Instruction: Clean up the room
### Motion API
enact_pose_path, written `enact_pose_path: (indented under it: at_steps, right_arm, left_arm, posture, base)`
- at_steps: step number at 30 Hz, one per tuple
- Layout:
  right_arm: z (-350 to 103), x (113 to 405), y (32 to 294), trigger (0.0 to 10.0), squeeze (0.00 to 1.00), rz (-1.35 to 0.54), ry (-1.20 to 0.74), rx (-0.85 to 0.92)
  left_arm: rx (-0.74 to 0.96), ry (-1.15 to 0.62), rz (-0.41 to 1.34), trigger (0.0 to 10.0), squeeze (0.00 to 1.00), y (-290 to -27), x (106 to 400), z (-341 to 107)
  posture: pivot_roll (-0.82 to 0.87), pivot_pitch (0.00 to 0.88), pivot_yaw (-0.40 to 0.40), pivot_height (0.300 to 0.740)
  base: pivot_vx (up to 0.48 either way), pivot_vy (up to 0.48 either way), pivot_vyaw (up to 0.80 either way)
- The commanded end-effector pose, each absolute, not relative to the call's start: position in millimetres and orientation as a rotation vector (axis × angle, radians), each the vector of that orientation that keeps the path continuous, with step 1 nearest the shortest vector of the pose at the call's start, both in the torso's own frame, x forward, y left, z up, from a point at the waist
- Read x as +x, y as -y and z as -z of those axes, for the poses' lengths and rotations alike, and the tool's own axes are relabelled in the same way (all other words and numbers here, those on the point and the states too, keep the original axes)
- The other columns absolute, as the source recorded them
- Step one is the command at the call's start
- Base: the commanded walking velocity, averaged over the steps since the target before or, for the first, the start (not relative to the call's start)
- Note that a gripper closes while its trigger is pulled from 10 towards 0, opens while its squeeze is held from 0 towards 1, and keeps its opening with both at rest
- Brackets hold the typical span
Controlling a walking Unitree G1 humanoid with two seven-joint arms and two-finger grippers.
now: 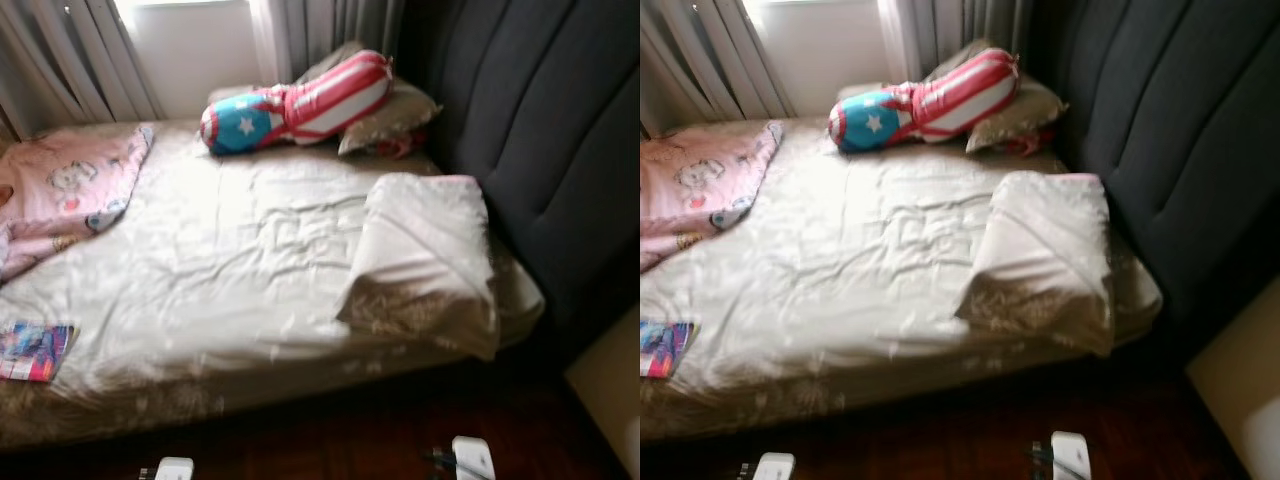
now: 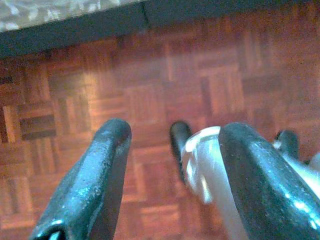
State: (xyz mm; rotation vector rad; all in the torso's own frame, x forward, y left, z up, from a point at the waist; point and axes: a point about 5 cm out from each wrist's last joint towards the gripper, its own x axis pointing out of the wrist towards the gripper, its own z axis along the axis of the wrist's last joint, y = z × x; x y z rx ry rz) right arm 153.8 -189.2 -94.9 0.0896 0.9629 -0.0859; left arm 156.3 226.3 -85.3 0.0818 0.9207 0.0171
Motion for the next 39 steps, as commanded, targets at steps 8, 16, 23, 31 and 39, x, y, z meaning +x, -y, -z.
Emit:
enact_pose_path:
  at_steps: [8,16,23,31,39]
  right_arm:
    - [94.0,156.4,189.2,10.0,0.00,0.083,-0.962,0.081]
    - [93.6,157.0,190.1,10.0,0.00,0.088,-0.959,0.088]
    - [93.2,158.0,190.8,10.0,0.00,0.097,-0.958,0.092]
    - [92.4,159.5,191.6,10.0,0.00,0.097,-0.949,0.099]
    - [92.2,160.1,191.0,10.0,0.00,0.093,-0.950,0.101]
  left_arm:
    - [0.085,-0.971,-0.015,10.0,0.00,-229.0,142.3,90.6]
    - [0.072,-0.965,-0.029,10.0,0.00,-228.7,143.0,90.4]
    - [0.045,-0.966,-0.032,10.0,0.00,-227.6,143.4,90.6]
    - [0.033,-0.965,-0.036,10.0,0.00,-226.6,144.3,90.6]
    - [0.026,-0.963,-0.037,10.0,0.00,-226.7,144.9,90.3]
  posture:
    - [-0.07,0.000,0.006,0.740]
    - [-0.06,0.000,-0.001,0.740]
    - [-0.06,0.000,-0.006,0.740]
    - [-0.06,0.000,-0.012,0.740]
    - [-0.06,0.000,-0.011,0.740]
  base:
    - [0.000,-0.224,0.30]
    - [0.000,0.000,0.00]
    - [0.000,0.000,0.00]
    - [0.000,0.000,0.00]
    - [0.000,0.000,0.00]
